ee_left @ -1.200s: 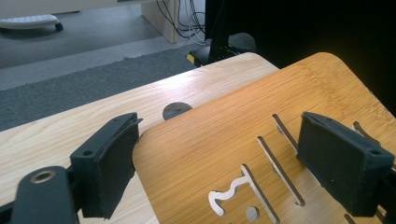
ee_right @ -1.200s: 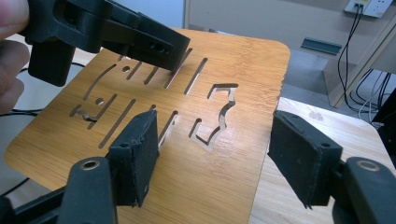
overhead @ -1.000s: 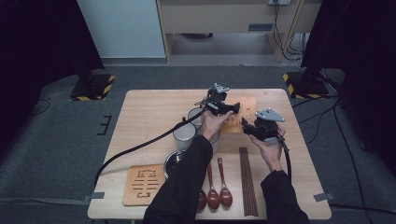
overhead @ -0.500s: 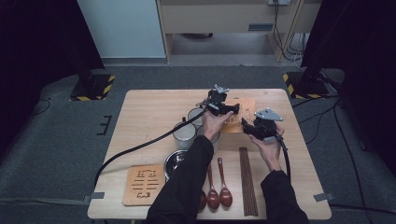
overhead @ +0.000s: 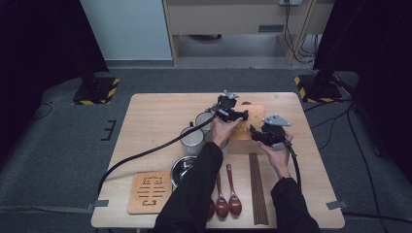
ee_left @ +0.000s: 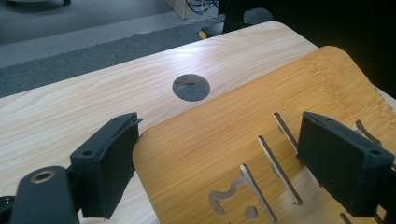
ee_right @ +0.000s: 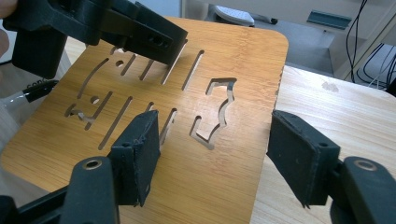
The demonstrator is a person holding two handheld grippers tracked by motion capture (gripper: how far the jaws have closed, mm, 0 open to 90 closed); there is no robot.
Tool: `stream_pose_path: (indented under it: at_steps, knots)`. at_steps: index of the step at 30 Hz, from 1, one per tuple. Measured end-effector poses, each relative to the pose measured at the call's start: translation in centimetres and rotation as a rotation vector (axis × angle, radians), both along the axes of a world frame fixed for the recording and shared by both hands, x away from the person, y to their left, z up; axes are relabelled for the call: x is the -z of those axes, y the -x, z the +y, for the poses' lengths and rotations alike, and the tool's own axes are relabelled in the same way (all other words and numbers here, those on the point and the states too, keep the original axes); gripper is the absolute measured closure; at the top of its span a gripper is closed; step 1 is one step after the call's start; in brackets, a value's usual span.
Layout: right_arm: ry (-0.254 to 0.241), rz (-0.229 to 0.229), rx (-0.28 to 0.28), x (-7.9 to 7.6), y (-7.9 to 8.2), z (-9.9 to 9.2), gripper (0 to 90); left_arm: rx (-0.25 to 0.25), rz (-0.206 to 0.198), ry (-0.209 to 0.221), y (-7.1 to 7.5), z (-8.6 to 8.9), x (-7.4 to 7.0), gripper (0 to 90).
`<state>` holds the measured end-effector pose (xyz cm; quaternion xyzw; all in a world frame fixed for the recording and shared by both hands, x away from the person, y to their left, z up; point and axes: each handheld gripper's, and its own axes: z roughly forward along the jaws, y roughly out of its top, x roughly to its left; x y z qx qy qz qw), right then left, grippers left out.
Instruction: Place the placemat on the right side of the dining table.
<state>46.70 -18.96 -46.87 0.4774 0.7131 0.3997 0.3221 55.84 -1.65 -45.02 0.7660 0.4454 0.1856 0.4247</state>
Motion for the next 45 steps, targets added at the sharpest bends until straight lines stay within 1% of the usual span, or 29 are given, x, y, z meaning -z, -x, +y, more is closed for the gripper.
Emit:
stream_pose_path:
  at_steps: [7, 8, 9, 21, 27, 37, 45]
  knots:
    - [0.025, -0.001, -0.001, 0.2, 0.0, 0.2, 34.4, -0.008, 0.017, -0.010, 0.0, 0.0, 0.1, 12.8]
    - [0.034, 0.001, -0.002, 0.2, 0.0, 0.3, 34.4, -0.009, 0.032, -0.013, -0.1, 0.0, 0.1, 12.8]
    - [0.040, -0.001, -0.005, 0.3, 0.1, 0.4, 34.4, -0.011, 0.035, -0.014, -0.1, 0.1, 0.1, 12.8]
    - [0.088, -0.001, -0.002, 0.6, 0.1, 0.8, 34.5, -0.025, 0.040, -0.030, 0.2, 0.0, 0.2, 12.7]
    - [0.093, -0.003, 0.001, 0.9, 0.2, 0.9, 34.7, -0.033, 0.055, -0.039, 0.2, 0.0, 0.4, 12.7]
    - [0.100, 0.003, 0.001, 1.2, 0.2, 1.0, 34.8, -0.034, 0.054, -0.046, 0.3, -0.1, 0.5, 12.7]
    - [0.115, 0.002, 0.003, 1.3, 0.2, 1.1, 35.0, -0.037, 0.066, -0.047, 0.2, -0.1, 0.7, 12.6]
